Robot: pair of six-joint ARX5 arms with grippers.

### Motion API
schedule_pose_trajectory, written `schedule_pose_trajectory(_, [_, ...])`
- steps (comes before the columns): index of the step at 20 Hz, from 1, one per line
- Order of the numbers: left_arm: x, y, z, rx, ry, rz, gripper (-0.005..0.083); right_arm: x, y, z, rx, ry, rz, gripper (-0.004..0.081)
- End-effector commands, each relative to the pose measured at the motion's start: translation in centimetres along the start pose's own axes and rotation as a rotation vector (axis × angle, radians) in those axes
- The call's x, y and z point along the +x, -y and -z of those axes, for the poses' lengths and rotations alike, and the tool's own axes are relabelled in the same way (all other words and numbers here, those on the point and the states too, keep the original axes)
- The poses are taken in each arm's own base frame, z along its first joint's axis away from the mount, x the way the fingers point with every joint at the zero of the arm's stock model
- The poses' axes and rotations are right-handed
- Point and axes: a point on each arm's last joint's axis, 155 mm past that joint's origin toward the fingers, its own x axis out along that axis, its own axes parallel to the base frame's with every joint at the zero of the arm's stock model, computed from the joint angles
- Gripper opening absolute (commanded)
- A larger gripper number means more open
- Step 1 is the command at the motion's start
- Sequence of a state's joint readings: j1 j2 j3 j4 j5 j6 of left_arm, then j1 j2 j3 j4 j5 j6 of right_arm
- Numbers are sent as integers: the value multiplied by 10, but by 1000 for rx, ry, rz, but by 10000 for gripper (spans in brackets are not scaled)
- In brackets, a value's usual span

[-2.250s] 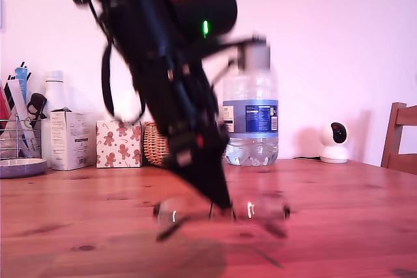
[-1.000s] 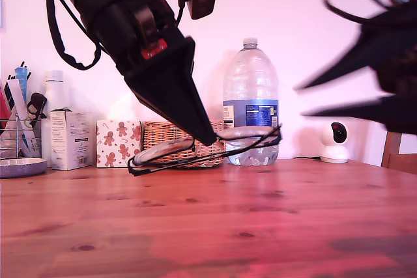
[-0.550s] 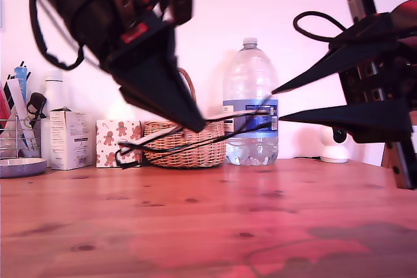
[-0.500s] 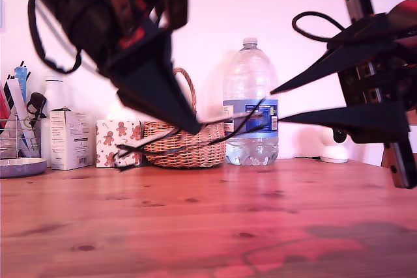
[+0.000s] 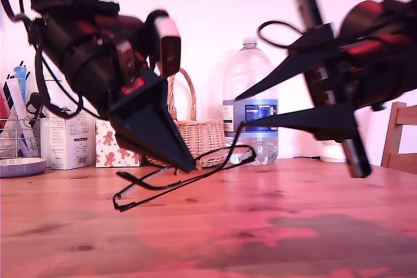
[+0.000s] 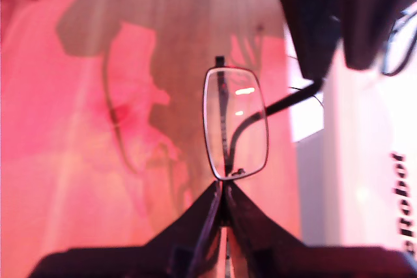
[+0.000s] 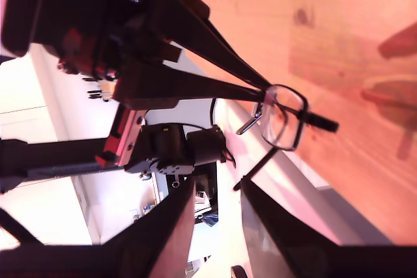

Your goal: Pick up the glasses and open them, then place them back on the table

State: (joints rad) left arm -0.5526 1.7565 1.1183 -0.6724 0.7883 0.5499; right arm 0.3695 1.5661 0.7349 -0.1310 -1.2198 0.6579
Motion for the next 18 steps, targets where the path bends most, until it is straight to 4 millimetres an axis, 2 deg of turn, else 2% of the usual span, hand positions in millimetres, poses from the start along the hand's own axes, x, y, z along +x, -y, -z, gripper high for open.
schedule_pose_trajectory(1, [-3, -4, -3, -2, 21, 4, -21, 4, 3, -2, 22, -14, 4, 194])
schedule_pose_trajectory(10, [-10, -9, -14, 15, 46, -14, -21, 5, 19, -11, 47, 27, 76, 192])
schedule_pose_trajectory(15, [-8, -10, -11, 20, 26, -31, -21, 5, 15, -12, 33, 25, 63, 192])
schedule_pose_trajectory(18, [-6, -10, -11, 25, 20, -33, -21, 5, 6, -17, 10, 25, 48, 192])
